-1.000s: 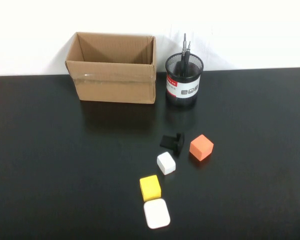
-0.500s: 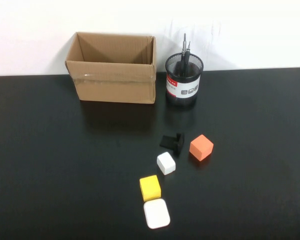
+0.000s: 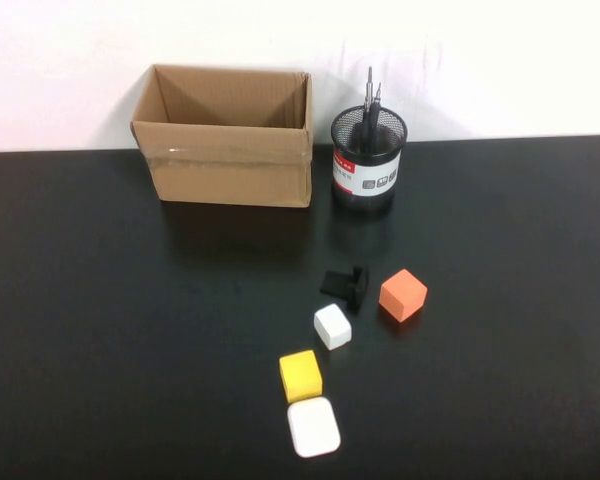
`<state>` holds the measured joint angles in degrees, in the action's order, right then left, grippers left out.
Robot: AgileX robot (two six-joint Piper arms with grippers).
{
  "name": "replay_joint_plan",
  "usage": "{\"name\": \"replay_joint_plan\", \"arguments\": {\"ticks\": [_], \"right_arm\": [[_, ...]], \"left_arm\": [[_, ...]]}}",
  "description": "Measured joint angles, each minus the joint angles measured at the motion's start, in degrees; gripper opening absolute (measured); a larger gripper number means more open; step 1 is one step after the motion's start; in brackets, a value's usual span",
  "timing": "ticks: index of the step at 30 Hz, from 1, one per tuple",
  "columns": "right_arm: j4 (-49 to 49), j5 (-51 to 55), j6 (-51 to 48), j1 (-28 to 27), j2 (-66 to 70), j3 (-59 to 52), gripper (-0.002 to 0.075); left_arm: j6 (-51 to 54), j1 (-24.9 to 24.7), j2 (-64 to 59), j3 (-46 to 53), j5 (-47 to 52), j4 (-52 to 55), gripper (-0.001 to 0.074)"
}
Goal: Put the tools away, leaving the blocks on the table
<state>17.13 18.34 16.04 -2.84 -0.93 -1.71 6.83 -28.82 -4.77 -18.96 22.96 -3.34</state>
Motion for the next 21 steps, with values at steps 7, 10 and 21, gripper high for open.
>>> {"name": "replay_joint_plan", "arguments": {"ticks": [7, 10, 21], "right_arm": [[0.0, 0.0, 0.0, 0.0, 0.0, 0.0, -0.0006], [0.0, 0.0, 0.0, 0.0, 0.0, 0.0, -0.0006], [0.0, 0.0, 0.0, 0.0, 0.0, 0.0, -0.0006]], "left_arm": [[0.1, 11.3, 0.0, 7.1, -0.2, 0.7, -0.0003], [0.1, 14.4, 0.0, 11.3, -0.2, 1.3, -0.0003], [0.1, 16.8, 5.3, 20.0, -0.8, 1.7, -0.0003]]}}
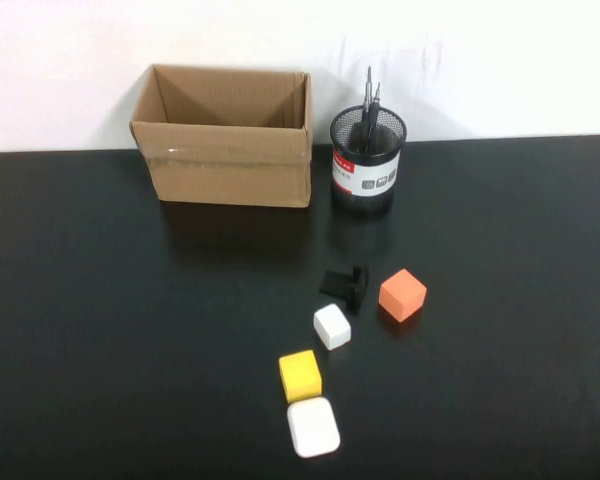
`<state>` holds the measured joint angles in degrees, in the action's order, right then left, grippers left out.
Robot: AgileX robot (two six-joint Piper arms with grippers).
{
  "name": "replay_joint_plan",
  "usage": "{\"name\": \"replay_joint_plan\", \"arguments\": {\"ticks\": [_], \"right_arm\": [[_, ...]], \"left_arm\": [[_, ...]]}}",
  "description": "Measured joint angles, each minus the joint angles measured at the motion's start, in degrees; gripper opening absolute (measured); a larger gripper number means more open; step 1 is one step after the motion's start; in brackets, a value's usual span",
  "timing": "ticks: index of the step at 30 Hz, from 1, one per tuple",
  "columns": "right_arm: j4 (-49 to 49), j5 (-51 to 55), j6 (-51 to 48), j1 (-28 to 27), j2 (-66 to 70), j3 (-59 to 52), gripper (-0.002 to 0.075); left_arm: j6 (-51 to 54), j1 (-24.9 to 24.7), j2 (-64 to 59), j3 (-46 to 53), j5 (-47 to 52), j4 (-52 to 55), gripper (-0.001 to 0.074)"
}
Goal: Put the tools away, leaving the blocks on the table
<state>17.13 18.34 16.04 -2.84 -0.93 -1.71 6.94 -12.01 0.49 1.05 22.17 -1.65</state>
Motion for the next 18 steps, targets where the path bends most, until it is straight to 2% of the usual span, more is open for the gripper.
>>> {"name": "replay_joint_plan", "arguments": {"ticks": [13, 18], "right_arm": [[0.0, 0.0, 0.0, 0.0, 0.0, 0.0, -0.0006], [0.0, 0.0, 0.0, 0.0, 0.0, 0.0, -0.0006]], "left_arm": [[0.0, 5.7, 0.0, 0.1, -0.5, 0.0, -0.0003], [0.0, 5.8, 0.0, 0.1, -0.5, 0.0, -0.0003]]}}
